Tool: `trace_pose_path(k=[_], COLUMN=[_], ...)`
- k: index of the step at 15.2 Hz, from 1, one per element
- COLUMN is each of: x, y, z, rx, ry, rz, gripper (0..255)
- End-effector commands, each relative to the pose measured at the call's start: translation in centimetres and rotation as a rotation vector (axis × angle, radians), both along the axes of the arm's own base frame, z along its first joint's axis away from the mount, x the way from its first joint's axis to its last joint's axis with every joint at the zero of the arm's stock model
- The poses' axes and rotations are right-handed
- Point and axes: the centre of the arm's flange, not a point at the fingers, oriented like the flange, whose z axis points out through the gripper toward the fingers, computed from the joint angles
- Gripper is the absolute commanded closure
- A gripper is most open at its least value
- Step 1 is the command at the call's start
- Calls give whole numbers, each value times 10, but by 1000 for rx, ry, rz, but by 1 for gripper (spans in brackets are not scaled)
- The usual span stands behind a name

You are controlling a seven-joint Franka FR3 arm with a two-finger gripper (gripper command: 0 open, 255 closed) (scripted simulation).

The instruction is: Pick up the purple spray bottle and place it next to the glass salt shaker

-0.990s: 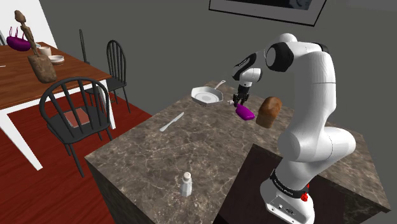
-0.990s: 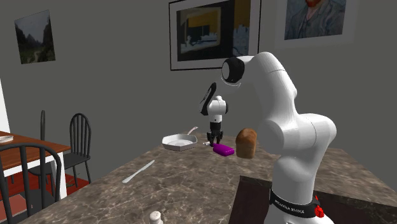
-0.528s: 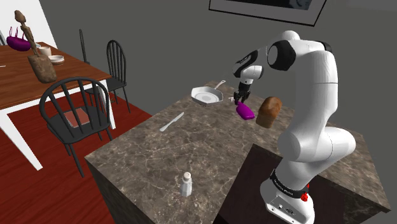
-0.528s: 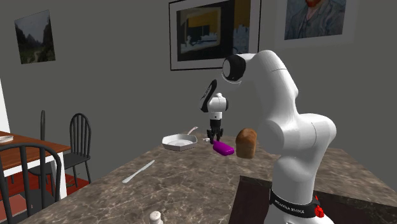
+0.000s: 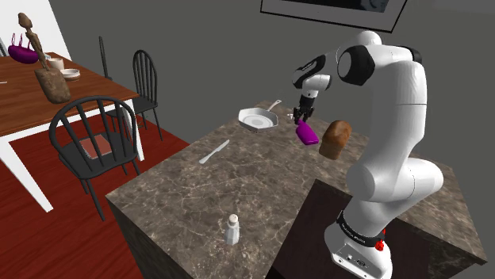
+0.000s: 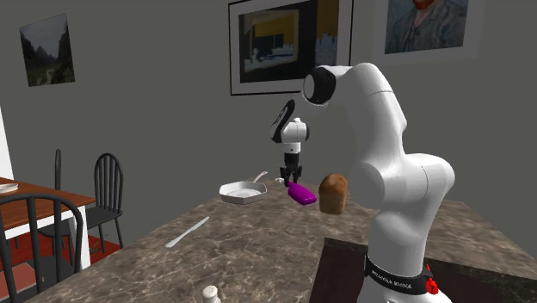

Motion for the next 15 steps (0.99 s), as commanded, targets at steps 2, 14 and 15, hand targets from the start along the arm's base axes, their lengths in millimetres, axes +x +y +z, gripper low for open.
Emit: trace_pose_path(k=[2, 14, 15], x=[0, 0, 0], y=[0, 0, 0], z=[16, 79, 85], rx=[0, 0, 0], ry=[0, 0, 0], rz=[0, 0, 0], gripper=[255, 255, 255])
